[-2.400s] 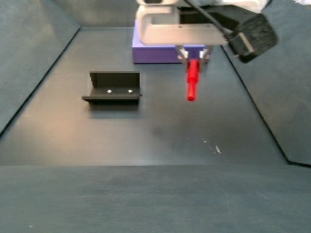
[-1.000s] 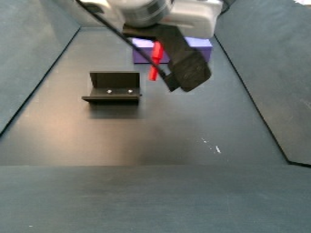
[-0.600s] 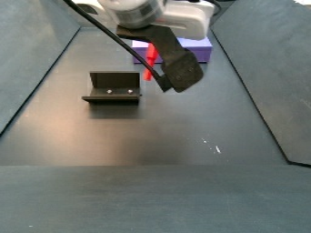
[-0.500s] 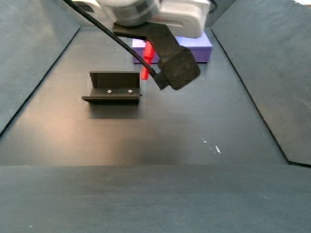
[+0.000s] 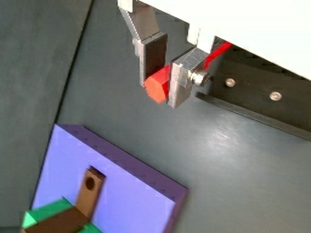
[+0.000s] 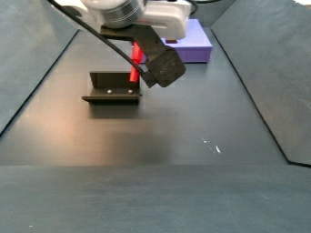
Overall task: Pick up the red object. Move up. Place the red object on the fixture. Regrasp the red object. Move to above the board. Insert the red object.
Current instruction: Place the red object on the fixture.
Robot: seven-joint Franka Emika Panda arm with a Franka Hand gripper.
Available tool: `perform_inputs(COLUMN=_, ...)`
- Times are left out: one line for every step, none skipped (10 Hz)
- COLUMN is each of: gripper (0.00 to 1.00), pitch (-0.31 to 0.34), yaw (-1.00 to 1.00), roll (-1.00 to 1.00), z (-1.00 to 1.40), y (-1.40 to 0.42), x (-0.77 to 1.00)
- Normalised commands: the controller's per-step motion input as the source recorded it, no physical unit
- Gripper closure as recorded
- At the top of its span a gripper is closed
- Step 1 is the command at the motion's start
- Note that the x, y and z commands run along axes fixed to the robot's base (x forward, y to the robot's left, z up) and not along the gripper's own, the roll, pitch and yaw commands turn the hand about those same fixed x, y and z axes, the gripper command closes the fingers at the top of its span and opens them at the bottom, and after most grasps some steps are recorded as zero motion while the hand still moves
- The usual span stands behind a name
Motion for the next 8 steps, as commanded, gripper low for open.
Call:
perform_inputs(gripper=1.0, pitch=0.109, yaw=0.15, roll=0.11, z=-0.09, y=-0.01, x=0.86)
perform_inputs(gripper=1.0, pitch=0.131, yaw=0.17, roll=0.16, z=-0.05, y=0.0, x=0.83)
perform_inputs(gripper=1.0, pitch=0.131, yaw=0.18, roll=0.17, z=-0.06, y=0.0, x=0.82)
perform_inputs(gripper=1.0, pitch=0.126, yaw=0.18, roll=0.17, z=-0.08, y=0.0, x=0.8)
perform_inputs(gripper=1.0, pitch=0.12, yaw=0.18, roll=0.16, z=-0.1, y=0.0, x=0.79)
perform_inputs(gripper=1.0, pitch=0.111, yaw=0.18, roll=0.16, z=-0.1, y=0.0, x=0.79)
perform_inputs(gripper=1.0, pitch=0.126, yaw=0.18, roll=0.17, z=-0.07, y=0.0, x=0.66)
perform_inputs(gripper=1.0, pitch=0.0, yaw=0.0, roll=-0.01, z=0.0, y=0.0, x=0.0)
